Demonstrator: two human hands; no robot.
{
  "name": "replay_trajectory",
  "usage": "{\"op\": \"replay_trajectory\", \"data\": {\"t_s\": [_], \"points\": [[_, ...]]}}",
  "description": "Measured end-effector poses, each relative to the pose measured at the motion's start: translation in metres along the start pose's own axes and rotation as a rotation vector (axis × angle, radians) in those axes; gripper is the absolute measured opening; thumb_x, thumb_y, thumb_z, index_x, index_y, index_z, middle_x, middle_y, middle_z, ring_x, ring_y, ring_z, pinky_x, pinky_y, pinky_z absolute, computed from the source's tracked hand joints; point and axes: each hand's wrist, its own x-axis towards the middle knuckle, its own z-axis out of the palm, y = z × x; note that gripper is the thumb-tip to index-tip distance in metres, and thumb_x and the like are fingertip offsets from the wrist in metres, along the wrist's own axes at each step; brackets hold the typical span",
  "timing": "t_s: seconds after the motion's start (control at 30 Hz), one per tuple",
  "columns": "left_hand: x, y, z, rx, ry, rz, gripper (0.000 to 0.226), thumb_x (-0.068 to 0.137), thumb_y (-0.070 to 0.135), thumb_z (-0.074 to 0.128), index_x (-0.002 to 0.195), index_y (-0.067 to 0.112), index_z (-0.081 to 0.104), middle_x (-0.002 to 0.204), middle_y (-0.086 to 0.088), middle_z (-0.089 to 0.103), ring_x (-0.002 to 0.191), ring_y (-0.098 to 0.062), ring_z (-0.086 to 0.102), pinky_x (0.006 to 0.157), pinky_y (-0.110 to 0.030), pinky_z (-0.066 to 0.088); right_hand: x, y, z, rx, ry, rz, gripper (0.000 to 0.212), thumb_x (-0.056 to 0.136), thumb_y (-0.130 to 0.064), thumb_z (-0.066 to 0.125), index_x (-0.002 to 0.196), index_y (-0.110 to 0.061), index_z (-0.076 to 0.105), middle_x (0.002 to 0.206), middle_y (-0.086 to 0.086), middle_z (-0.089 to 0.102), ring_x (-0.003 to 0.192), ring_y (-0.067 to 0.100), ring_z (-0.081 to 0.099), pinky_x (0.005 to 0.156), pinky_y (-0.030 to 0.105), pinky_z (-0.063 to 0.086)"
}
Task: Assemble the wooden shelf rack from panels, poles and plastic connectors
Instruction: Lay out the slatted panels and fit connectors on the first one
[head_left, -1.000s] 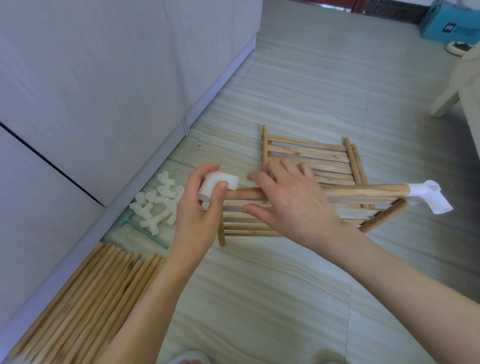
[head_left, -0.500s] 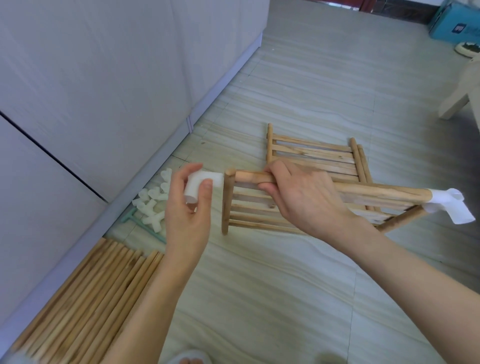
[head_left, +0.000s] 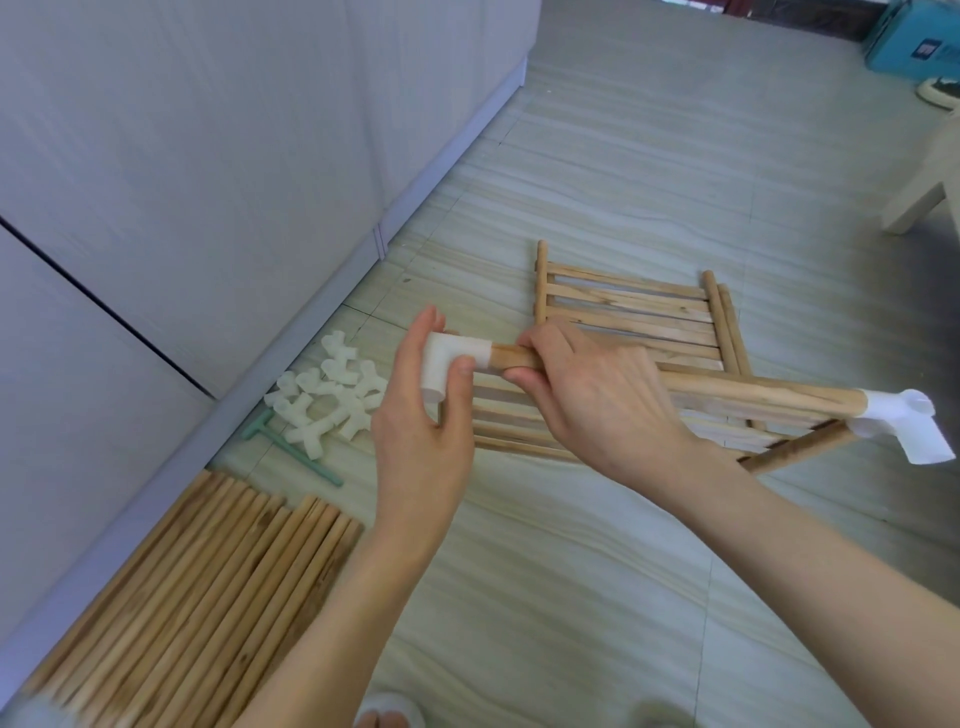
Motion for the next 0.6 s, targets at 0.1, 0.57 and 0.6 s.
{"op": "replay_trajectory", "data": {"t_s": [0.1,0.57,0.6], "points": [[0.0,0.003,0.003,0.027,-0.034,0.039,0.05,0.095,0.029,0.049,0.143,0.025,0.034,0.138,0.019,0.044,0.118,0.001,0.051,0.091,-0.026,0.049,-0.002,0.003,-0.002,0.009,0.035,0.007,0.039,0.088,-0.033,0.038,0.087,-0.004,0.065,0.074,0.006,0.065,0.05,0.026,0.059,0.041,0.018,0.006],[0.032,0.0,-0.011,-0.156,-0.367,0.036,0.047,0.096,0.029,0.039,0.142,0.022,0.033,0.141,0.015,0.042,0.126,0.011,0.038,0.095,-0.003,0.032,0.016,0.037,-0.024,0.313,-0.087,0.128,0.022,0.093,-0.036,0.05,0.104,-0.019,0.058,0.072,-0.011,0.05,0.073,0.02,0.052,0.067,0.034,0.039],[0.04,0.004,-0.012,-0.154,-0.387,0.043,0.043,0.097,0.029,0.04,0.139,0.024,0.037,0.136,0.017,0.047,0.123,0.011,0.042,0.093,-0.003,0.034,0.019,0.041,-0.028,0.359,-0.09,0.157,0.02,0.092,-0.036,0.051,0.101,-0.02,0.058,0.068,-0.013,0.048,0.071,0.017,0.049,0.067,0.032,0.036]]}}
